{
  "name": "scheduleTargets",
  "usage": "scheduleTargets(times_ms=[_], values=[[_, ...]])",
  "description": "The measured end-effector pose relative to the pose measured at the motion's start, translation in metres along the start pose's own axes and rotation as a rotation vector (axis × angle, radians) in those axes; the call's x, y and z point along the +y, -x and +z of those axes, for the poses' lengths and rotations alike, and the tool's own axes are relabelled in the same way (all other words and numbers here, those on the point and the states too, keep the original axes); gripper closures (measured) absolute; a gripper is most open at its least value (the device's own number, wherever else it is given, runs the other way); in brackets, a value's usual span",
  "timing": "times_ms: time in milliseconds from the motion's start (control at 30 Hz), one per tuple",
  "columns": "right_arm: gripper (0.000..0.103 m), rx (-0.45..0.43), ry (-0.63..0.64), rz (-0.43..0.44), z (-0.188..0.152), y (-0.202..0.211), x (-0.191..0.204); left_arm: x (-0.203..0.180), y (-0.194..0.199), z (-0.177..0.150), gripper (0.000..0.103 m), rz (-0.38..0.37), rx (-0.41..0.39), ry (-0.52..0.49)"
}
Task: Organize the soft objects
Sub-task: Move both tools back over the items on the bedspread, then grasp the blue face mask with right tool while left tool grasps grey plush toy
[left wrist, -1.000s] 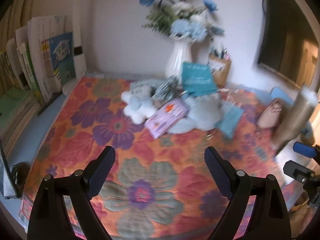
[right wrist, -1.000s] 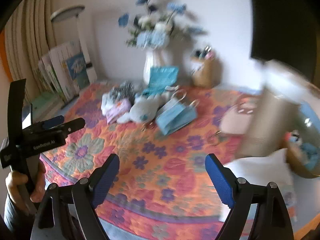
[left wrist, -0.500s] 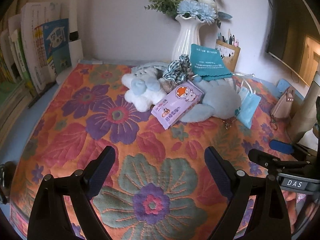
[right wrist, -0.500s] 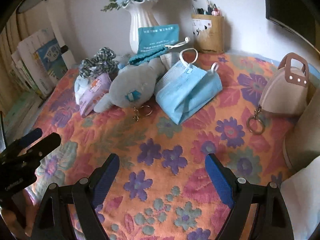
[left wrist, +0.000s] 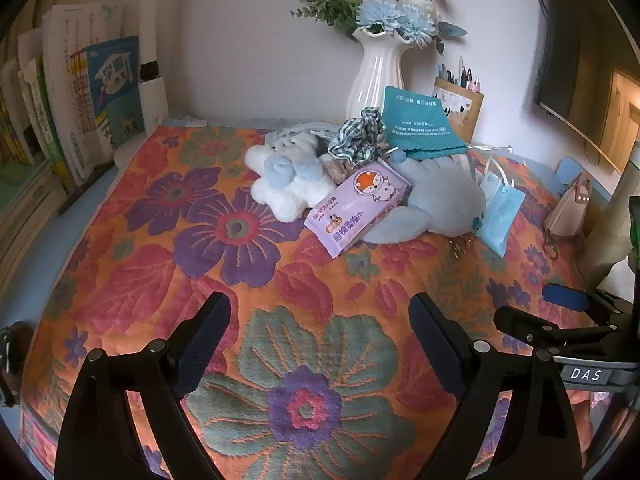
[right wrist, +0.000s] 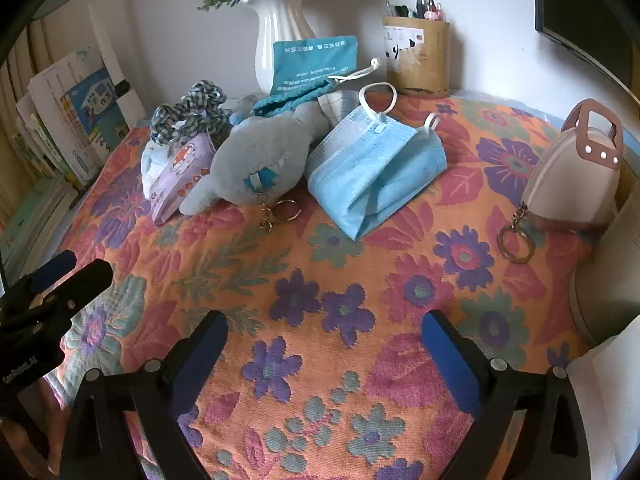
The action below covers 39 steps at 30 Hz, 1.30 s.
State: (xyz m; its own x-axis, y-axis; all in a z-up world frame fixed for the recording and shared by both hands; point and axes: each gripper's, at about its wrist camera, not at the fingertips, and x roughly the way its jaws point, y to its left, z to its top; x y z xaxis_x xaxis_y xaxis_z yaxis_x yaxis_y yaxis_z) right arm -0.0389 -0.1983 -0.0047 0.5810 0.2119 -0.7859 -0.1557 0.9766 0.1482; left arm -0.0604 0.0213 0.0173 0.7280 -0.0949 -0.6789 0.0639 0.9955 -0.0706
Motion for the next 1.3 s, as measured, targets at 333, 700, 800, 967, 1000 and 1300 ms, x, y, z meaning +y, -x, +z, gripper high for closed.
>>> scheduleTargets(times_ms=[333,700,800,967,1000,1300], values=[[0.006,-0.024,-0.074,-0.005,0.0,0.007,-0.013,-0.008,0.005,0.005,0.013,-0.095,0.016,-0.044],[0.006,-0.027,-0.375,0.093,0.046,-0.018,-0.069,-0.058,0.011,0.074,0.013,-0.296,0.045,0.002],[0.006,-0.075,-0.351,0.104,0.055,-0.025,-0.067,-0.076,-0.017,0.079,0.013,-0.283,0.067,-0.02],[0.054,-0.037,-0.16,0.024,0.069,-0.035,-0.042,-0.078,-0.039,0.081,0.014,-0.3,0.079,0.0],[0.056,-0.043,-0.143,0.024,0.068,-0.034,-0.04,-0.08,-0.041,0.082,0.014,-0.3,0.078,-0.001],[0.082,-0.066,-0.319,0.112,0.042,-0.019,-0.079,-0.117,-0.087,0.093,0.037,-0.177,0.117,-0.129]])
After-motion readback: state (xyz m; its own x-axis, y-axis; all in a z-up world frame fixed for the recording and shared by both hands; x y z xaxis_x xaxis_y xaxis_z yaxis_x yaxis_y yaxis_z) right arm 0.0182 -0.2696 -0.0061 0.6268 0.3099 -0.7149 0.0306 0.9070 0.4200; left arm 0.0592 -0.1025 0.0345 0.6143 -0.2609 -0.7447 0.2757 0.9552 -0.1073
